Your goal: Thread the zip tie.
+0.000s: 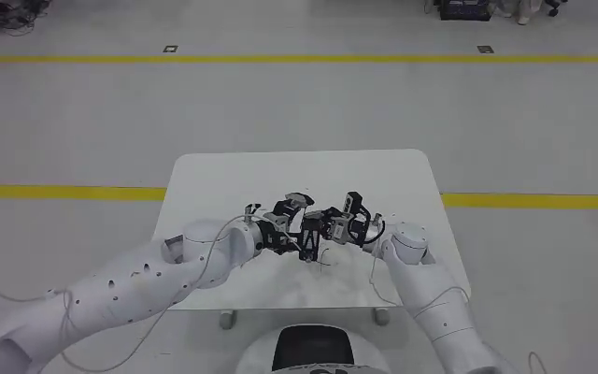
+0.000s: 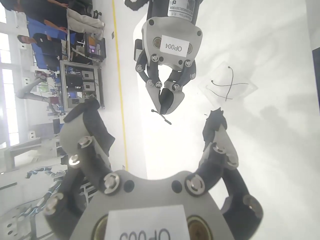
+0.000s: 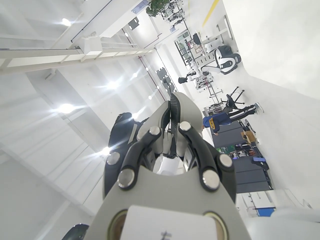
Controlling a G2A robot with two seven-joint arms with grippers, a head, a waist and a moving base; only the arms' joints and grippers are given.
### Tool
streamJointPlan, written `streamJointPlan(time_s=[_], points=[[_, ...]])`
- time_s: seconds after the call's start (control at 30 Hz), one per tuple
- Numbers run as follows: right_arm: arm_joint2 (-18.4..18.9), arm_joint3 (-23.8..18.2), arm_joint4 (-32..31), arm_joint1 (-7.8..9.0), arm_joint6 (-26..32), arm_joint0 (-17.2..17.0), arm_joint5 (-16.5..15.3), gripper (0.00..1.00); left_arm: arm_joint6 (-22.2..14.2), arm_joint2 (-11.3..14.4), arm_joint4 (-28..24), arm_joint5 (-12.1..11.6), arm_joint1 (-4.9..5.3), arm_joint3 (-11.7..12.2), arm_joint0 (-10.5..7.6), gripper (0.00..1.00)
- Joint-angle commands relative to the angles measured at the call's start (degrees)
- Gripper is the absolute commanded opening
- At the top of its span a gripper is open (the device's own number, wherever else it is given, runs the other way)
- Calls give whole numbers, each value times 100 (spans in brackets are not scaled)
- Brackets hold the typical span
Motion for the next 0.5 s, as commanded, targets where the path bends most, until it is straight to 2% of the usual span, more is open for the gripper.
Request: streamJointPlan(time_s=[0.0, 0.07, 0.23, 0.27, 0.3, 0.33, 0.37, 0.4, 0.47], points=[[0, 0, -1, 0, -1, 0, -1, 0, 0, -2, 0, -1, -1, 0, 2, 100], [-29, -41, 35, -2, -113, -39, -39, 0, -39, 2, 0, -13, -8, 30, 18, 100], [-44, -128, 186, 29, -201, -83, -40, 0, -154, 155, 0, -13, -20, 25, -100, 100], [-44, -140, 209, 35, -206, -90, -42, 0, -153, 185, 0, -13, -22, 30, -119, 91], [-47, -152, 235, 44, -214, -97, -45, 0, -141, 217, 0, -13, -26, 41, -144, 87], [-53, -158, 248, 50, -224, -101, -46, 0, -129, 237, 0, -13, -30, 49, -158, 60], [-58, -163, 261, 56, -236, -103, -42, 0, -116, 258, 0, -13, -34, 56, -169, 48], [-64, -168, 273, 62, -254, -103, -35, 0, -108, 279, 0, -13, -39, 61, -182, 46], [-78, -183, 295, 75, -303, -104, -29, 0, -98, 326, 0, -13, -48, 75, -219, 31]])
